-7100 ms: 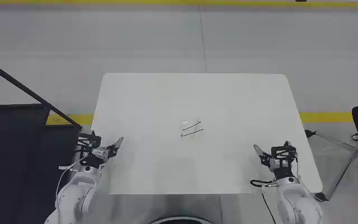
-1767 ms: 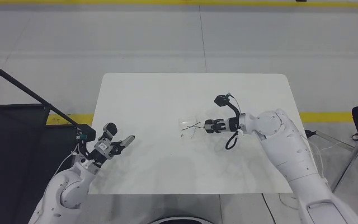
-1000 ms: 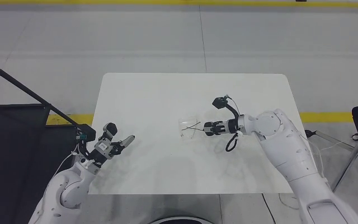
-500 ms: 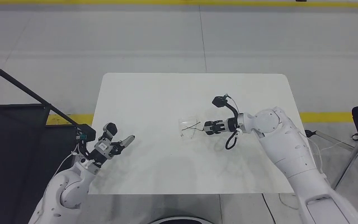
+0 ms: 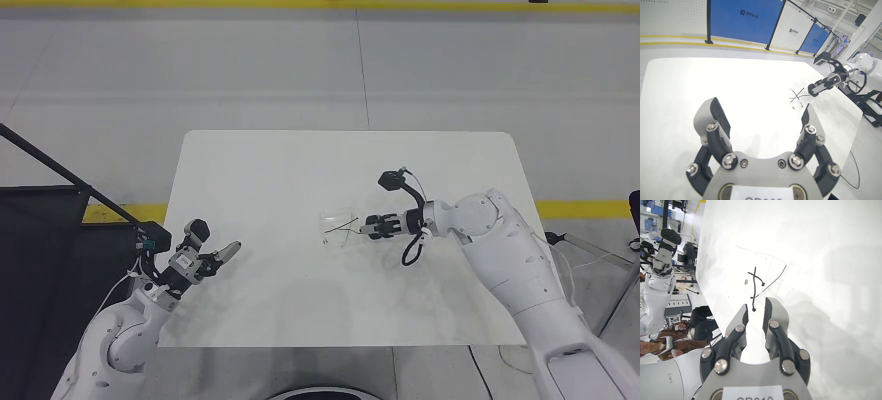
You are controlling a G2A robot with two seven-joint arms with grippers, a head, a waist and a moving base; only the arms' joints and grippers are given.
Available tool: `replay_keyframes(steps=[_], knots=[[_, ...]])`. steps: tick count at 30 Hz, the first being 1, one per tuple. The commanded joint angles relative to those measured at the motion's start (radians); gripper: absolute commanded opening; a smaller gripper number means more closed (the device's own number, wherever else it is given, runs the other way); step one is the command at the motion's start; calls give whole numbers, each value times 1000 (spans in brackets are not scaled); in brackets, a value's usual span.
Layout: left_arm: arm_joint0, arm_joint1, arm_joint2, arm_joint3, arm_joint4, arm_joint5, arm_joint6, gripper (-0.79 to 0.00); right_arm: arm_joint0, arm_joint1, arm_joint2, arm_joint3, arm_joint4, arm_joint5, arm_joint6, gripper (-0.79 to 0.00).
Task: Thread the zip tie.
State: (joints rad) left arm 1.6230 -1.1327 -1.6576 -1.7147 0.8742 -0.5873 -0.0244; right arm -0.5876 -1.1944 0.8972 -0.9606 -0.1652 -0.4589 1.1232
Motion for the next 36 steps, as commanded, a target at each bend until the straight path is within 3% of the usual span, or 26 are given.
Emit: replay_keyframes(steps=[1, 12, 36], knots=[[0, 0, 0, 0, 0, 0, 0, 0, -5, 2, 0, -8, -10, -3, -8, -560], [0, 0, 0, 0, 0, 0, 0, 0, -55, 18, 11, -120, -147, 73, -115, -570], [0, 0, 0, 0, 0, 0, 0, 0, -138, 44, 46, -273, -238, 150, -139, -563]])
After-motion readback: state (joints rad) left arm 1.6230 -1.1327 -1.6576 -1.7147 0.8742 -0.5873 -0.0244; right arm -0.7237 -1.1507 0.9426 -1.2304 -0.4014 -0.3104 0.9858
